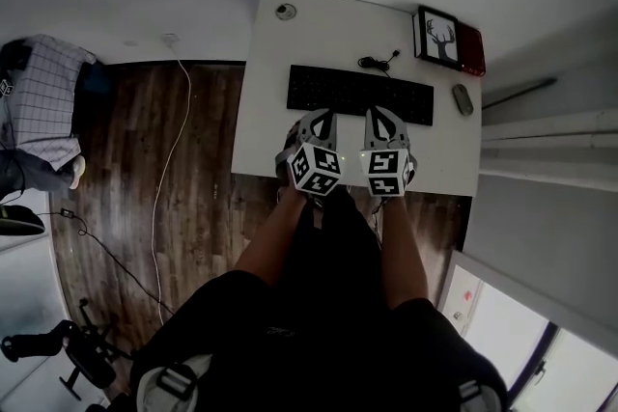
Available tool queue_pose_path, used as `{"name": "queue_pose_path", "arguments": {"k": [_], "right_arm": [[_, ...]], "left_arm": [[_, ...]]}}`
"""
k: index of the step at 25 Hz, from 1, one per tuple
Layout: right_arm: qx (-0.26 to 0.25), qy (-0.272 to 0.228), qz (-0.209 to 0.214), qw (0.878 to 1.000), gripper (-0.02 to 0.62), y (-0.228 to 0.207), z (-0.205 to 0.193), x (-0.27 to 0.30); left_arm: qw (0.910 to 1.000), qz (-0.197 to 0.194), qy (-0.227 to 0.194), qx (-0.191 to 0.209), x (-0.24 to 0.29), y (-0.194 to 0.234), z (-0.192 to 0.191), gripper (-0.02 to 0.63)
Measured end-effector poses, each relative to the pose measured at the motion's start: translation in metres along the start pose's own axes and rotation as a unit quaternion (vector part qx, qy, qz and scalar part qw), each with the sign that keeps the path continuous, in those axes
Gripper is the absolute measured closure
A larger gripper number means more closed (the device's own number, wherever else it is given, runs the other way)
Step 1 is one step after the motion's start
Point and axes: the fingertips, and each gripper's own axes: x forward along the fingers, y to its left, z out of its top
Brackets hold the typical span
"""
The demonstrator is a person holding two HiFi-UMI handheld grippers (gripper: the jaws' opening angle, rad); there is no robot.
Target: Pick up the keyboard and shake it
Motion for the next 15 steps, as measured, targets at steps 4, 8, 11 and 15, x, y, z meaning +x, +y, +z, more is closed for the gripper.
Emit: {"name": "queue_pose_path", "arguments": {"k": [4, 8, 11, 15], "right_arm": [[0.033, -0.048, -0.009, 0.998, 0.574, -0.002, 0.003, -0.032], [0.037, -0.09, -0.018, 0.995, 0.574, -0.007, 0.009, -0.067], [0.043, -0.119, -0.021, 0.992, 0.574, -0.017, 0.007, -0.101], [0.045, -0.153, -0.033, 0.987, 0.574, -0.035, -0.006, -0.163]], "left_arm": [[0.9995, -0.011, -0.024, -0.019, -0.016, -0.021, 0.007, 0.604], [0.998, -0.003, -0.046, -0.043, -0.034, -0.036, 0.016, 0.603], [0.9955, 0.015, -0.075, -0.055, -0.052, -0.052, 0.031, 0.604], [0.9902, 0.03, -0.112, -0.077, -0.08, -0.092, 0.055, 0.604]]}}
